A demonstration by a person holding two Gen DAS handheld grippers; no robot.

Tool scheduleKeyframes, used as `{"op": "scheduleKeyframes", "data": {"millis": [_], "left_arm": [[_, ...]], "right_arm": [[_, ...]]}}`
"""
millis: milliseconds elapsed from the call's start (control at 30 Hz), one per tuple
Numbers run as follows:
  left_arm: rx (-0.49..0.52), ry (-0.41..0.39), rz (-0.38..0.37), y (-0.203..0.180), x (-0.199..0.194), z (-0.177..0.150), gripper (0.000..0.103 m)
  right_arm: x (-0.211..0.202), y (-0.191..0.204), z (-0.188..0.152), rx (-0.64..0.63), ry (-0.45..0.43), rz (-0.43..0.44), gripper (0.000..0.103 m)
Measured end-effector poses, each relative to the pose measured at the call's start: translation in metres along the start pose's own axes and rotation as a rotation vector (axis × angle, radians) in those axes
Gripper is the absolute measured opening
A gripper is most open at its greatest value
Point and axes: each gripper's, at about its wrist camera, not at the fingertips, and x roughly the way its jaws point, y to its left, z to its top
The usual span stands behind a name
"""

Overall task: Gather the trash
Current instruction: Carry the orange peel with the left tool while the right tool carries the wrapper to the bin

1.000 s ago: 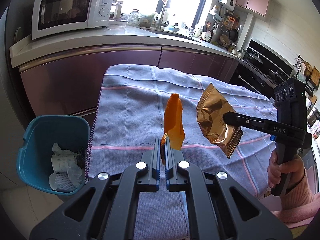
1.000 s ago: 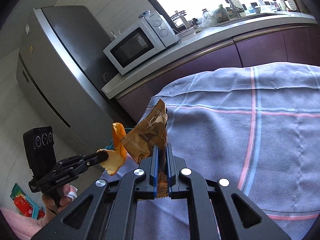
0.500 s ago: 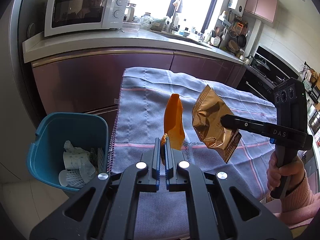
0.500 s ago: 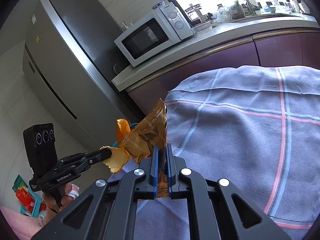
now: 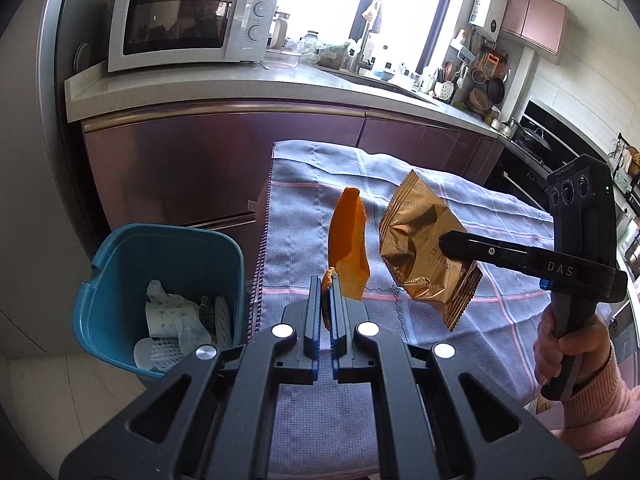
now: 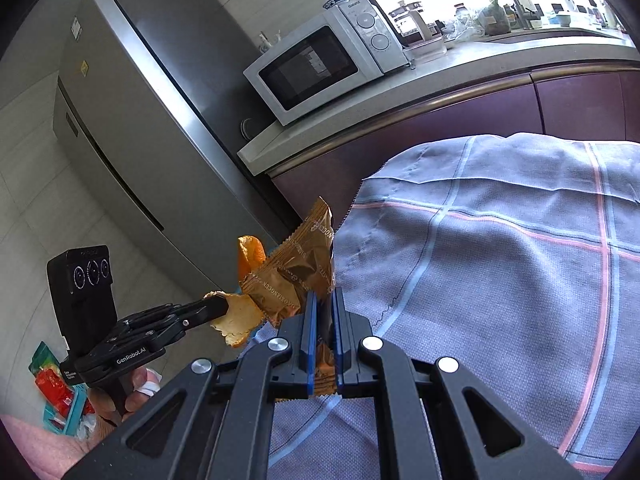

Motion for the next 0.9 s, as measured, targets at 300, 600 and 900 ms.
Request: {"op": "scheduleKeyframes", "data": {"millis": [300,600,900], "left_arm": [[-0.015,-0.015,0.024,0.012,-0.008,0.002,0.004],[-0.025,-0.022,0.052,0.023,-0.010,0.004,0.004],[-0.056,-0.025,0.120,0.045,-0.009,0.004,0.004]], "right_arm": [[0.008,0.005,0.002,-0.007,0.011,0.022,0.006],[0.018,0.012,0.005,-0.014,0.028,0.045,0.006],[0.051,0.026,0.016,-0.015,0.068,0.076,0.006]]}}
